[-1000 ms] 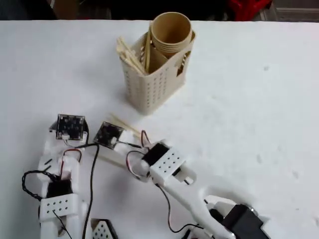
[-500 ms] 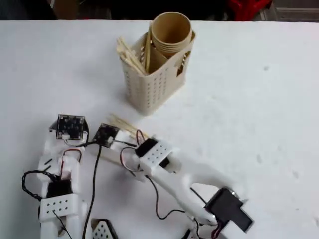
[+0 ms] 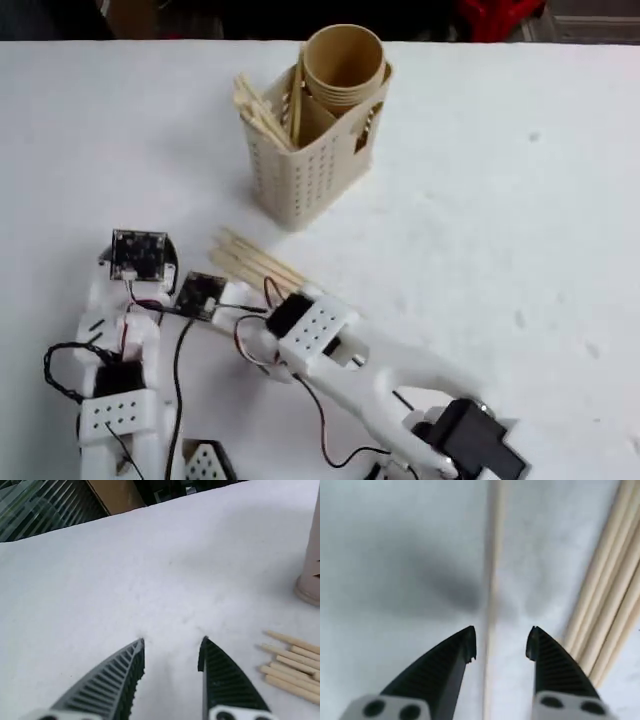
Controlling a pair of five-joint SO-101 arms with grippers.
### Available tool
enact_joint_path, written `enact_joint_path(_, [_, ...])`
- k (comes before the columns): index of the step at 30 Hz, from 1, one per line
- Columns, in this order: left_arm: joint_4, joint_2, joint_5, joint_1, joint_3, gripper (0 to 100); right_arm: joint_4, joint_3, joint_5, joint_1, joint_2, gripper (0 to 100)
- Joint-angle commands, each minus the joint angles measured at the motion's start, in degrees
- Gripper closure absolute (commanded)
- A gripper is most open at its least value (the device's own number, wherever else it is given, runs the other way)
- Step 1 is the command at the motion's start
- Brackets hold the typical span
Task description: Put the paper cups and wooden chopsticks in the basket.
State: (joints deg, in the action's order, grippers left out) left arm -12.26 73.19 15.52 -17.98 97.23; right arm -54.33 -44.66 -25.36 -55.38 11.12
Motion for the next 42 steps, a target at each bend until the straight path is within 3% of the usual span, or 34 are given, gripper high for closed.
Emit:
enact_joint_path(1, [-0.2, 1.1, -0.4, 0.5, 0.0, 81, 0.2, -0.1, -1.1, -1.1, 0.7, 82.6])
enact_joint_path(13, [-0.2, 1.1, -0.4, 0.3, 0.0, 81, -4.9, 10.6, -0.7, 1.8, -13.8, 83.6])
enact_joint_path(17, [-0.2, 1.1, -0.4, 0.3, 0.0, 81, -4.7, 10.8, -0.5, 2.2, -13.1, 95.5])
enact_joint_path(29, [-0.2, 1.1, -0.4, 0.3, 0.0, 81, -4.9, 10.9, -0.4, 13.0, -12.5, 98.1])
enact_joint_path(38, [-0.2, 1.1, -0.4, 0.3, 0.0, 81, -13.9, 9.8, 3.6, 14.3, 10.1, 98.1])
enact_joint_path(42, [-0.2, 1.1, -0.4, 0.4, 0.0, 81, -14.6, 8.2, 3.5, 19.4, 23.0, 98.1])
